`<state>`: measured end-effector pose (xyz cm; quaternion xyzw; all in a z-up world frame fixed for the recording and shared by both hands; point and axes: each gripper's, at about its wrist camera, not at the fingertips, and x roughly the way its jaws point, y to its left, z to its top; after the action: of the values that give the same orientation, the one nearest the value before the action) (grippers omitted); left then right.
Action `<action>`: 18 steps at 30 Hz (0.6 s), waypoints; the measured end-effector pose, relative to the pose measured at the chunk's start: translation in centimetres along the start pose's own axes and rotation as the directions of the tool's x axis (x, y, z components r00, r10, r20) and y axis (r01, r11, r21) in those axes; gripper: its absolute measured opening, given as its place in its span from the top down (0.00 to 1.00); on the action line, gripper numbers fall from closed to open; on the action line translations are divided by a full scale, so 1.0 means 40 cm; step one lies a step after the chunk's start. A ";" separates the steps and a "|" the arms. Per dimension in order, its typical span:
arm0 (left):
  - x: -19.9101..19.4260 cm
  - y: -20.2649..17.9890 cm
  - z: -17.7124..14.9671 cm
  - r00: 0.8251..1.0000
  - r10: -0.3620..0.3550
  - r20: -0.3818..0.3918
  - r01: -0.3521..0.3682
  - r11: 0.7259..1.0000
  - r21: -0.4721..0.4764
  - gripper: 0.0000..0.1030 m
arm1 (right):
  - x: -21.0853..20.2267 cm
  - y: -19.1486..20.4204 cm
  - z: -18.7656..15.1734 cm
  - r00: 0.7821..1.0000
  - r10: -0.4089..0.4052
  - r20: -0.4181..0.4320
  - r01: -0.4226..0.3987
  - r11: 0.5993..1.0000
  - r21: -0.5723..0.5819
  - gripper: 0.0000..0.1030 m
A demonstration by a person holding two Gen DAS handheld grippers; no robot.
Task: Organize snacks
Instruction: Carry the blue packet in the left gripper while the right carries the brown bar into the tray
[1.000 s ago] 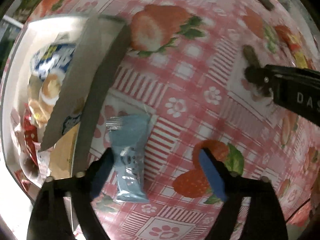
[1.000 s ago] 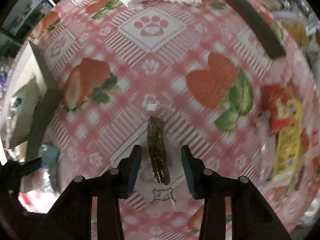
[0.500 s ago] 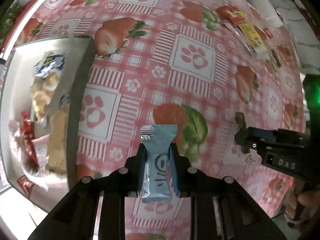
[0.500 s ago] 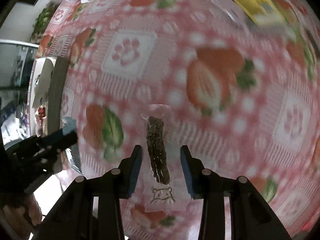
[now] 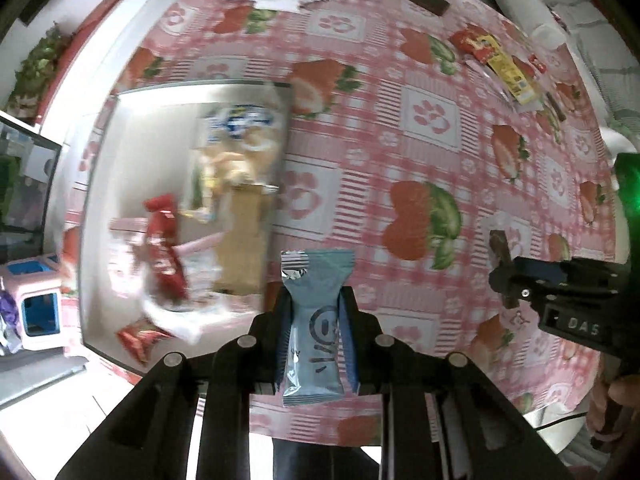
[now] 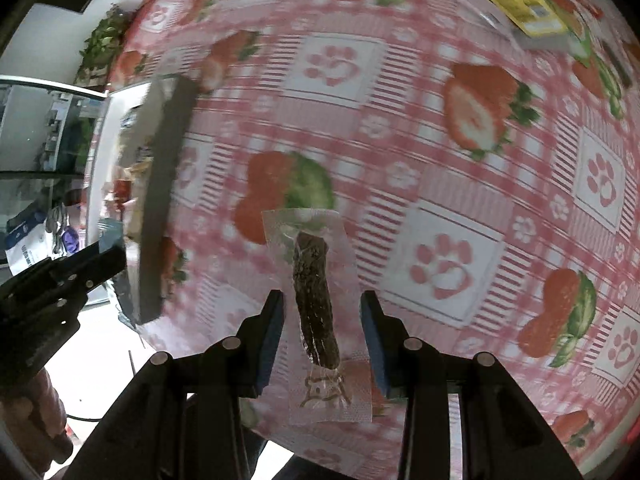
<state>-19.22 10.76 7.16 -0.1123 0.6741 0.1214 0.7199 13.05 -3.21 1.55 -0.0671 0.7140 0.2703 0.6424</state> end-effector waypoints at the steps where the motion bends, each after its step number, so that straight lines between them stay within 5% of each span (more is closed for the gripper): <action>1: -0.001 0.020 -0.003 1.000 0.006 0.004 -0.006 1.000 0.007 0.76 | 0.003 0.022 0.000 1.000 -0.001 0.006 0.001 1.000 0.000 0.61; 18: 0.050 0.353 -0.034 0.999 0.022 -0.035 -0.020 0.998 0.052 0.76 | 0.104 0.457 0.087 1.000 0.026 -0.005 -0.026 0.999 -0.030 0.60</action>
<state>-24.98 23.70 5.09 -0.0886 0.6909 0.1094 0.7091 7.33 14.92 2.95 -0.0682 0.7121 0.2893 0.6361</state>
